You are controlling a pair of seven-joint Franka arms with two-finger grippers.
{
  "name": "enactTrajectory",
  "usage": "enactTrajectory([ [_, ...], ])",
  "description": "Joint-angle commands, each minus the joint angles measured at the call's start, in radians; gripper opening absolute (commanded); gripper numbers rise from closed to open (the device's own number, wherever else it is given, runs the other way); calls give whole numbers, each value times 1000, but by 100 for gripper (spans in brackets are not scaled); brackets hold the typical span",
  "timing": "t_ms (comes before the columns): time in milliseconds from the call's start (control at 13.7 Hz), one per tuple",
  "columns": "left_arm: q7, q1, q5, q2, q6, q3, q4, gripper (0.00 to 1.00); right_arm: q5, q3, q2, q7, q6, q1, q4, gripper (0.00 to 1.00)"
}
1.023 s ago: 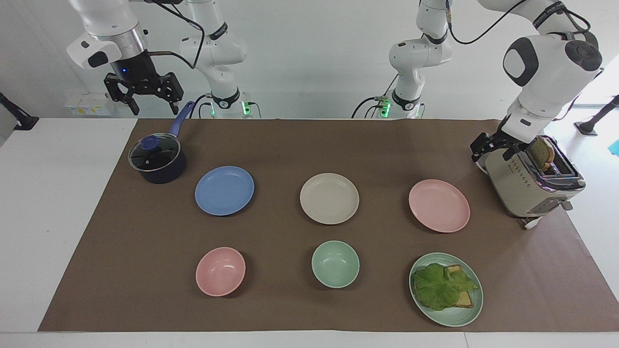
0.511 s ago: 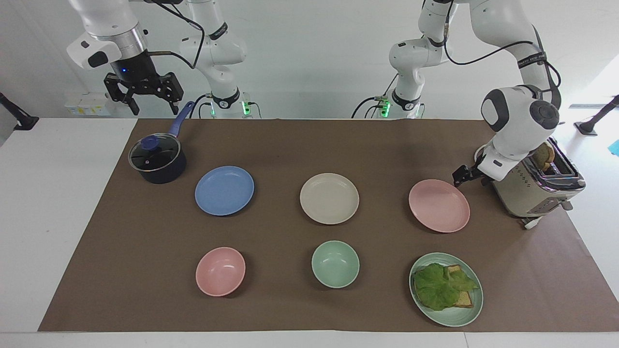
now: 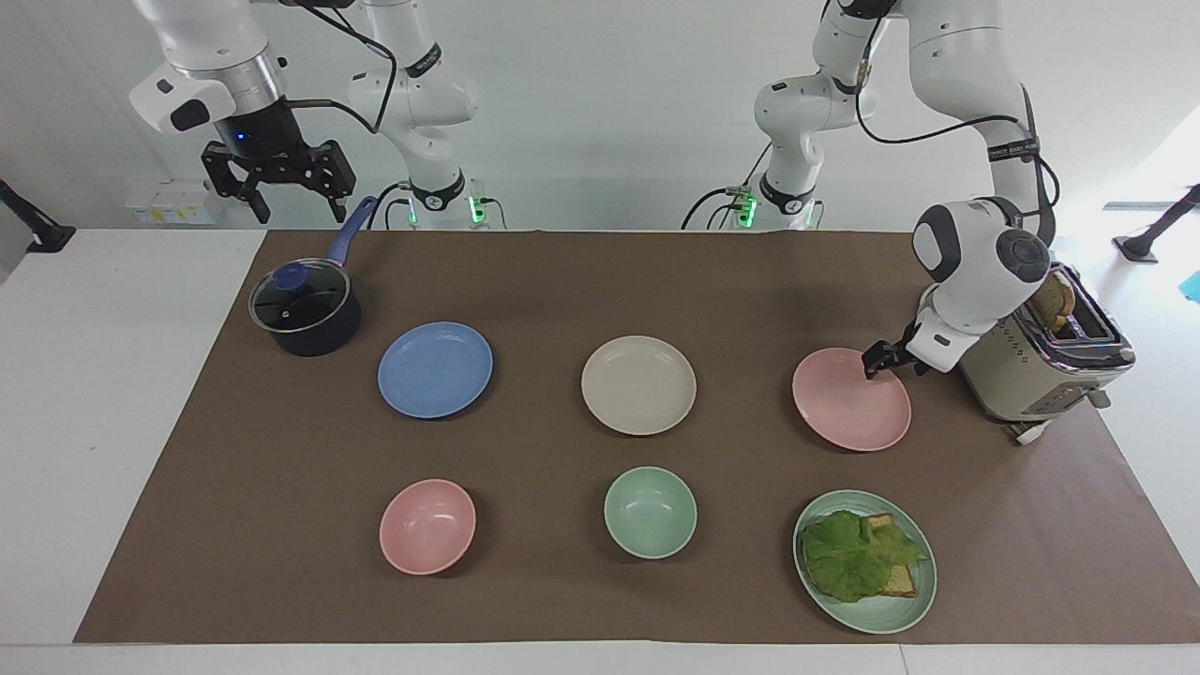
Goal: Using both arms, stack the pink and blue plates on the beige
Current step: 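Grasp the rim of the pink plate with the left gripper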
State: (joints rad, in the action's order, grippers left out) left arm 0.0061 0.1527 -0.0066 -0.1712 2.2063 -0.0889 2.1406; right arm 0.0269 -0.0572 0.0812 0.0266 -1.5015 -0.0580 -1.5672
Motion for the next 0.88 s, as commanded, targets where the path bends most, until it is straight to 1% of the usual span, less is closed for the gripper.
enactTrajectory([
  [0, -64, 15, 5, 21, 23, -6, 38, 100, -5, 5, -3, -5, 14, 7, 10, 100],
  [73, -70, 13, 5, 21, 20, -6, 38, 100, -5, 5, -3, -5, 14, 7, 10, 100],
  [146, -71, 16, 5, 22, 16, -6, 38, 74, -5, 5, -3, -5, 14, 9, 10, 100],
  [219, -71, 15, 5, 22, 15, -6, 38, 45, -5, 5, -3, -5, 15, 7, 10, 100],
  [292, -72, 15, 5, 22, 15, -6, 38, 24, -5, 5, -3, -5, 14, 9, 10, 100],
  [365, -71, 15, 5, 22, 12, -6, 36, 1, -5, 5, -3, -5, 14, 9, 10, 100],
  [584, -74, 16, 5, 22, 4, -6, 36, 0, -5, 5, -3, -5, 14, 9, 10, 100],
  [658, -72, 16, 5, 22, -32, -6, 26, 0, -5, 5, -3, -5, 14, 9, 10, 100],
  [804, -71, 16, -1, 25, -130, -8, -28, 0, -5, 5, -3, -5, 15, 7, 10, 100],
])
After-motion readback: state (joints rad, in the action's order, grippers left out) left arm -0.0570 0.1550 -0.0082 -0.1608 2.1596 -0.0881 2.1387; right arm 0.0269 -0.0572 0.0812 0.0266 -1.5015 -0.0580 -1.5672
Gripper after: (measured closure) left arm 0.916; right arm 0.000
